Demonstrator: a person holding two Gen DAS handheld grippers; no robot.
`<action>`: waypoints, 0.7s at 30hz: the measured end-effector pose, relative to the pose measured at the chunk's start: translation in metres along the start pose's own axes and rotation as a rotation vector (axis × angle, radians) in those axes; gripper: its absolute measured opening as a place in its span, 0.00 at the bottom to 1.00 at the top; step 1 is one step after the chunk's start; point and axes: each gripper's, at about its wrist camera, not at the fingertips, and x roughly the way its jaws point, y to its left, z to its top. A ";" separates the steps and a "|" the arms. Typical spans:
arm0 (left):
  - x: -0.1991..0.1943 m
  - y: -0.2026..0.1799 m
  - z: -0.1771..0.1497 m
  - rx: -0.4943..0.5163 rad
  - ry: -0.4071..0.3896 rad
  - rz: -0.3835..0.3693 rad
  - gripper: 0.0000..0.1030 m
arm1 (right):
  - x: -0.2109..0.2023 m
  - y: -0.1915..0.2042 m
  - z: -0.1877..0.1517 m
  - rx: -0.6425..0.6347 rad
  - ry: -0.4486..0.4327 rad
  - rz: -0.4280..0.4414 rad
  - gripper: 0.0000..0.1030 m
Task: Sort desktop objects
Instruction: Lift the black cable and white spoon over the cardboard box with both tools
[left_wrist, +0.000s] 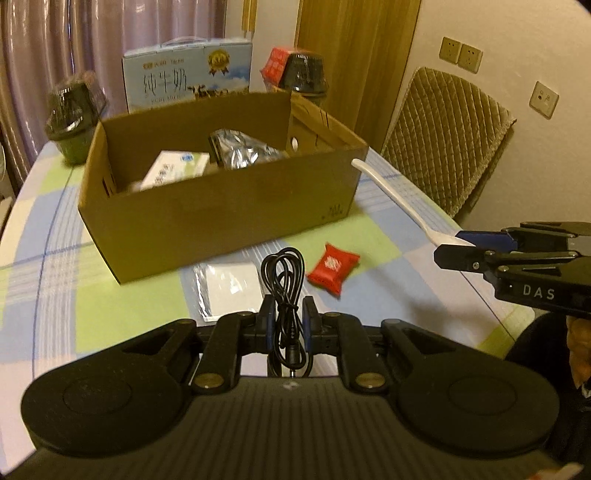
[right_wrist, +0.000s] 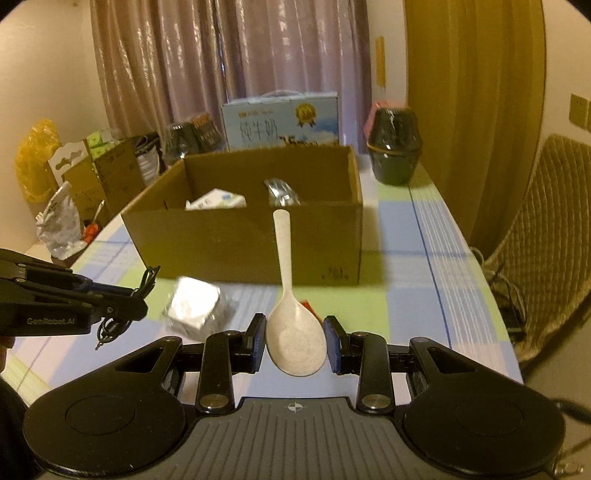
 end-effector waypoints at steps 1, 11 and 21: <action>-0.001 0.001 0.005 0.002 -0.007 0.003 0.11 | 0.001 0.001 0.005 -0.007 -0.006 0.001 0.30; -0.004 0.017 0.046 -0.003 -0.062 0.025 0.11 | 0.012 0.005 0.051 -0.046 -0.060 0.018 0.30; 0.006 0.035 0.078 -0.013 -0.104 0.036 0.11 | 0.037 0.008 0.094 -0.084 -0.090 0.030 0.30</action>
